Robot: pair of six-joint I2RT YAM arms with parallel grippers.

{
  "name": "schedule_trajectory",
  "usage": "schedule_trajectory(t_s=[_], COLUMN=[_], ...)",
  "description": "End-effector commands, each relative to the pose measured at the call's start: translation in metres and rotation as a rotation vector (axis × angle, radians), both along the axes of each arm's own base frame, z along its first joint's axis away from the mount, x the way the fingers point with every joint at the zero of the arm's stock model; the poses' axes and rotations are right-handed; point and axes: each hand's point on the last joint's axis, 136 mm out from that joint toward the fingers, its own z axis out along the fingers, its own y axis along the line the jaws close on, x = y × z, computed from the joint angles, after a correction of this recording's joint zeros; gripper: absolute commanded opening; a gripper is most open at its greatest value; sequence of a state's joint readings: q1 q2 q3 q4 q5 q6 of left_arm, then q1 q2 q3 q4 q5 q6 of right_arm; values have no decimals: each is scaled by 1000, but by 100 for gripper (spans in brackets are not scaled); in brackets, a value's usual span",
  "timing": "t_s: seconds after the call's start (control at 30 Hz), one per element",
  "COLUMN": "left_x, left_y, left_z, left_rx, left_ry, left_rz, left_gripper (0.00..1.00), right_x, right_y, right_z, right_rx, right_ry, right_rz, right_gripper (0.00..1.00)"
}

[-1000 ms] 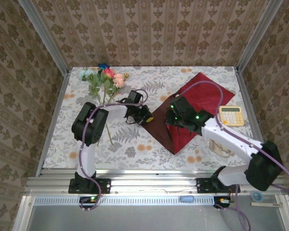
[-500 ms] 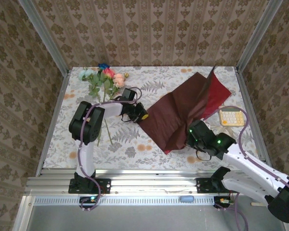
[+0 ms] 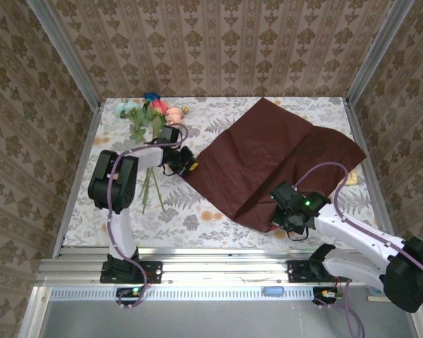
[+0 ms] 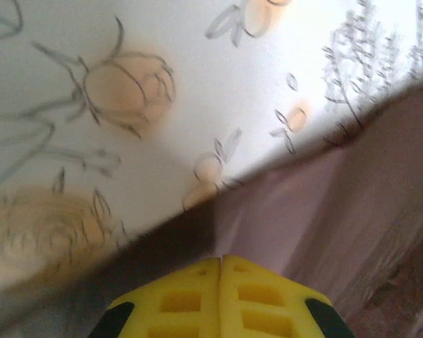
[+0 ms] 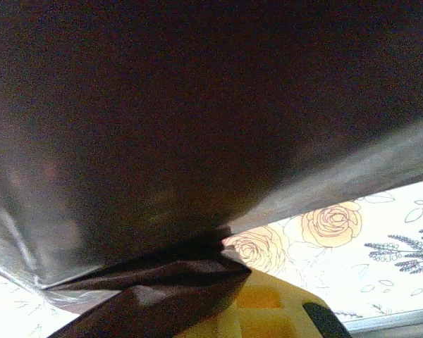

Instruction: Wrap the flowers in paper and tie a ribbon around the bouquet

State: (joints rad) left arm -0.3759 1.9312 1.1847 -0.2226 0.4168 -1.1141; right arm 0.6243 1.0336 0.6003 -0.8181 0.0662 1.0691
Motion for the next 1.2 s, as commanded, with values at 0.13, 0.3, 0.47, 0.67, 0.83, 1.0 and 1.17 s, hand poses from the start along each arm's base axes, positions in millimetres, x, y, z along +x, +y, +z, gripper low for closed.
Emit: schedule_trajectory(t_s=[0.13,0.3,0.47,0.67,0.83,1.0,1.17], left_x=[-55,-81,-79,-78,-71,-62,-61], left_y=[-65,-111,-92,-39,-22,-27,-29], left_z=[34,5,-29,-49,-50,-44,-37], left_rx=[-42,-109,-32,-3,-27,-59,-61], left_ry=[-18,53,107,152,142,118,103], left_rz=[-147,-202,-164,-42,2,-19,-50], left_gripper=[3,5,4,3,3,3,3], right_x=[-3,1,12,37,40,30,35], right_y=[-10,-11,-7,11,18,-21,-42], right_z=[1,5,13,26,23,40,88], right_rx=[-1,-18,-50,-54,-57,-202,-207], right_ry=[21,12,3,-4,48,5,-213], right_rz=[-12,35,108,207,233,146,64], right_gripper=[3,3,3,3,17,50,56])
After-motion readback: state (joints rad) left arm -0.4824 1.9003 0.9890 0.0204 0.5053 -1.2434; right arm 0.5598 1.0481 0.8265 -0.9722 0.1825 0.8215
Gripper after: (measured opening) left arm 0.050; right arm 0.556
